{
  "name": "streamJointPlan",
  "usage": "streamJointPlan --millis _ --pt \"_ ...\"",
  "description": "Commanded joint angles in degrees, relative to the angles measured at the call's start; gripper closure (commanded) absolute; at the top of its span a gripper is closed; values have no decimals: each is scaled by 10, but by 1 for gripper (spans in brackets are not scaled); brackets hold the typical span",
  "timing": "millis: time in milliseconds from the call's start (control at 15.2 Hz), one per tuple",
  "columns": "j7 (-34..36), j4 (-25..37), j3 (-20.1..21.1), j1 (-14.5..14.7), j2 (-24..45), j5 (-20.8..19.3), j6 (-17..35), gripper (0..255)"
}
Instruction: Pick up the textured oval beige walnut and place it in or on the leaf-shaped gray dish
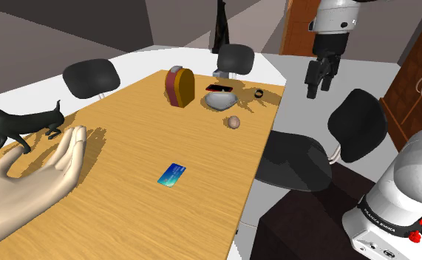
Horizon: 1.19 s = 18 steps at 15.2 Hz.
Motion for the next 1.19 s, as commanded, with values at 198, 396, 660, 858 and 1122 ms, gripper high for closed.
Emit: streamJointPlan --millis 198,396,660,858,1122 --pt "21 16 25 5 61 5 41 0" --pt "43 40 48 9 125 4 78 0" --pt "75 82 77 12 214 -4 118 0" --pt "100 122 97 13 284 -17 141 0" --pt "137 185 118 18 379 -43 162 0"
